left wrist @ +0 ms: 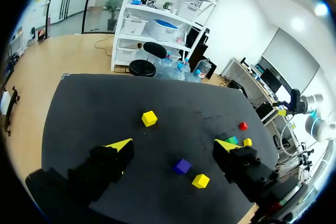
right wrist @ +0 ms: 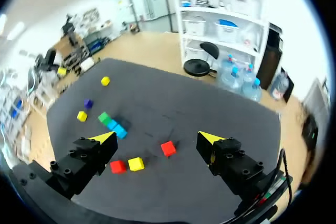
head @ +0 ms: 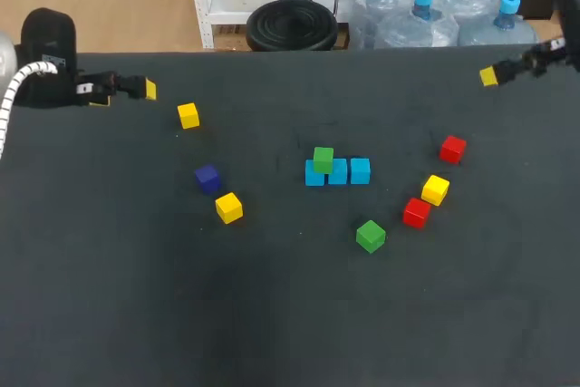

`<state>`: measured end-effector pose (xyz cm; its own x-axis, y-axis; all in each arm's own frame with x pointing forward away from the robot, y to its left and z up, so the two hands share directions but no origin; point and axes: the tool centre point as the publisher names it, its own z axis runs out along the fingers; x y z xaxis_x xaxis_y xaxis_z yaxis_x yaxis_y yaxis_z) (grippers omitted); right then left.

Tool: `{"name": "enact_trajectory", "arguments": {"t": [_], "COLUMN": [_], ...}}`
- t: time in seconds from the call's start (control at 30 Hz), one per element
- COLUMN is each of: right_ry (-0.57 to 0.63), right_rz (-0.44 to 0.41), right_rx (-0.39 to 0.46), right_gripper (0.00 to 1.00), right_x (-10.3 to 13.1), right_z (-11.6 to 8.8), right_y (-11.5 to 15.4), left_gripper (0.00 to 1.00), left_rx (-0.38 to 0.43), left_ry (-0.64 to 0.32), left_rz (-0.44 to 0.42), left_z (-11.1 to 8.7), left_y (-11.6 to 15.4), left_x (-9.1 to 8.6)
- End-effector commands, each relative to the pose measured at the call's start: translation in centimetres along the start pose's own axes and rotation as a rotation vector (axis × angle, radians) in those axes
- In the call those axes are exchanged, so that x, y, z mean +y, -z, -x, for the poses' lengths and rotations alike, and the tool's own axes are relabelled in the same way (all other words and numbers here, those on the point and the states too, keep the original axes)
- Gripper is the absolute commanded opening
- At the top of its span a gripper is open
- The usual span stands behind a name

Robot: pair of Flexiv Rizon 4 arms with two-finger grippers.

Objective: Place the blue cubes, place green cubes on the blue cubes, place the yellow cubes on the green cubes, then place the red cubes on the yellow cubes, and place purple cube on the red cubes.

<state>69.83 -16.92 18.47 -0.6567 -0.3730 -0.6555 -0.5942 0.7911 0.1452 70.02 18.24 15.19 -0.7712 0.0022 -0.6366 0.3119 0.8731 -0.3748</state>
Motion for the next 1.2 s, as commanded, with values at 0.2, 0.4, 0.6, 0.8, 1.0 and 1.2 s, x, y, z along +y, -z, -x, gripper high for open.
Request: {"name": "enact_trajectory", "arguments": {"t": [0.2, 0.4, 0.6, 0.8, 1.0, 1.2], "right_ry": [0.739, 0.982, 1.106, 1.16, 1.203, 1.234], "right_rz": [0.015, 0.076, 0.146, 0.196, 0.233, 0.283], "right_rx": [0.407, 0.526, 0.59, 0.638, 0.703, 0.751], "right_gripper": [1.0, 1.0, 1.0, 1.0, 1.0, 1.0], "right_x": [7.2, 10.4, 14.2, 16.7, 17.2, 17.1], "right_z": [1.8, 0.7, -1.6, -4.4, -6.9, -9.5], "right_y": [-0.2, -1.1, -3.1, -6.1, -7.5, -8.5], "left_gripper": [1.0, 1.0, 1.0, 1.0, 1.0, 1.0], "left_rx": [-0.005, -0.005, -0.005, -0.005, -0.005, -0.005], "left_ry": [-0.001, -0.001, -0.001, -0.001, -0.001, -0.001], "left_rz": [-0.01, -0.01, -0.01, -0.01, -0.01, -0.01], "left_z": [-0.1, -0.1, -0.1, -0.1, -0.1, -0.1], "left_y": [0.0, 0.0, 0.0, 0.0, 0.0, 0.0], "left_x": [0.2, 0.2, 0.2, 0.2, 0.2, 0.2]}}
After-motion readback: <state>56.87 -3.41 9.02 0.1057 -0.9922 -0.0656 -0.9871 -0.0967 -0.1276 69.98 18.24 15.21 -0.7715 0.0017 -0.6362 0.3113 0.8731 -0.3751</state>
